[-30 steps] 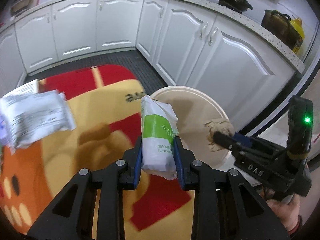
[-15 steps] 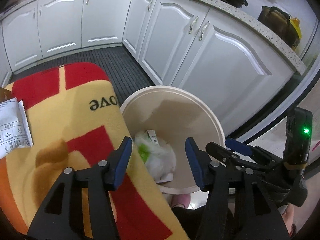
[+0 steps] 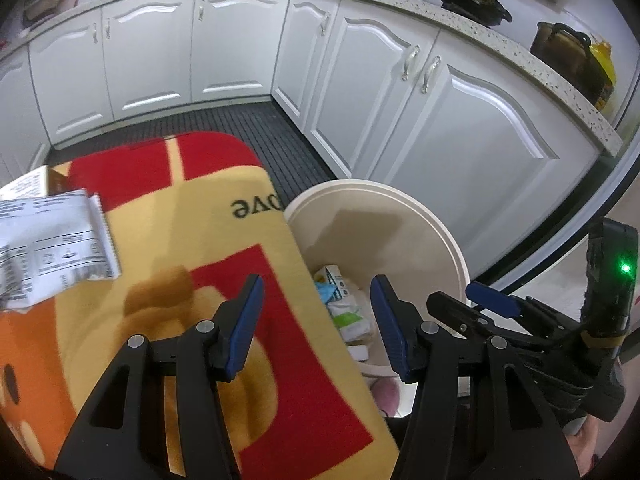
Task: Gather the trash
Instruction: 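Move both tools back over the table toward the remaining items, then grasp the green fuzzy cloth with the left tool while the right tool grasps a white printed packet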
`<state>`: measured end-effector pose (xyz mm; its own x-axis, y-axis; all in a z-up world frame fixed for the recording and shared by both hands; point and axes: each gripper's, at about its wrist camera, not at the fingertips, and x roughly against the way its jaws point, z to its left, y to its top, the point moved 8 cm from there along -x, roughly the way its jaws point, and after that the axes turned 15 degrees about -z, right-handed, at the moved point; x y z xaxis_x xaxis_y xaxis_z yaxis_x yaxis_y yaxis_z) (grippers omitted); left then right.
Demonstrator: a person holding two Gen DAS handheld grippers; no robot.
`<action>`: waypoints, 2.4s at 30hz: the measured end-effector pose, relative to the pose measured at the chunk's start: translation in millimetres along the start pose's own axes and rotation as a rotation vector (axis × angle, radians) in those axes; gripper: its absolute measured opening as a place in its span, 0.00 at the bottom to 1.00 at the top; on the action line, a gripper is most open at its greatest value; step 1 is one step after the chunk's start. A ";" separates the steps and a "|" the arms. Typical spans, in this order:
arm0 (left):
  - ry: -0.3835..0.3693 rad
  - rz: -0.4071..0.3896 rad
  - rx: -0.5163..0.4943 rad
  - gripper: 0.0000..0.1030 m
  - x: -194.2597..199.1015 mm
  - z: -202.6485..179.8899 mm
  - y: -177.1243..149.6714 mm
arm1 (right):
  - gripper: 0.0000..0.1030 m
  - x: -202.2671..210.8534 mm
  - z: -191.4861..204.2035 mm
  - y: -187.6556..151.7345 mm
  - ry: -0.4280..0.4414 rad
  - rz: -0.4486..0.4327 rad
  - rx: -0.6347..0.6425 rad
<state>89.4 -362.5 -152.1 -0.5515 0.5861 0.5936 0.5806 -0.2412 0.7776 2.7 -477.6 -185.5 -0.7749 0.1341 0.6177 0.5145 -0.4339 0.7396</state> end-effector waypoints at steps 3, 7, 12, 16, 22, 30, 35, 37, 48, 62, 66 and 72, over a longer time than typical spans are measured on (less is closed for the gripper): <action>0.024 -0.012 0.000 0.52 9.8 6.8 -0.5 | 0.63 5.1 7.6 0.6 0.010 -0.006 0.008; 0.061 -0.031 0.002 0.52 24.8 20.1 -1.4 | 0.65 9.7 21.8 -0.2 0.025 -0.005 0.024; 0.116 -0.054 0.000 0.52 44.9 41.2 -4.1 | 0.65 13.3 45.9 -2.3 0.061 -0.002 0.055; 0.163 -0.070 -0.003 0.52 61.0 59.8 -6.6 | 0.66 14.4 71.9 -6.8 0.097 0.004 0.083; 0.199 -0.088 0.044 0.52 92.8 97.1 -12.4 | 0.66 13.7 114.3 -15.7 0.148 0.018 0.129; 0.283 -0.106 0.113 0.53 137.1 173.7 -21.5 | 0.70 10.9 163.3 -27.1 0.217 0.046 0.182; 0.373 -0.104 0.186 0.54 153.3 233.7 -25.9 | 0.73 5.2 188.0 -28.8 0.251 0.060 0.200; 0.392 -0.103 0.222 0.56 154.1 256.2 -25.2 | 0.73 0.3 200.8 -29.2 0.261 0.066 0.224; 0.475 -0.049 0.297 0.58 118.0 327.2 -18.5 | 0.74 -15.1 247.2 3.0 0.315 0.048 0.239; 0.428 0.001 0.299 0.57 97.0 334.9 -19.1 | 0.79 -114.4 328.2 46.1 0.349 0.167 0.290; 0.412 0.006 0.304 0.57 96.0 336.6 -19.7 | 0.79 -101.7 325.5 13.0 0.434 0.284 0.366; 0.404 0.016 0.302 0.58 86.4 335.3 -17.6 | 0.79 -63.4 272.1 -32.2 0.409 0.345 0.463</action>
<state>232.4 -48.3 -184.0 -0.6941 0.2232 0.6844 0.7054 0.0214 0.7085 135.2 -229.6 -175.8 -0.5685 -0.3274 0.7547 0.7886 0.0444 0.6133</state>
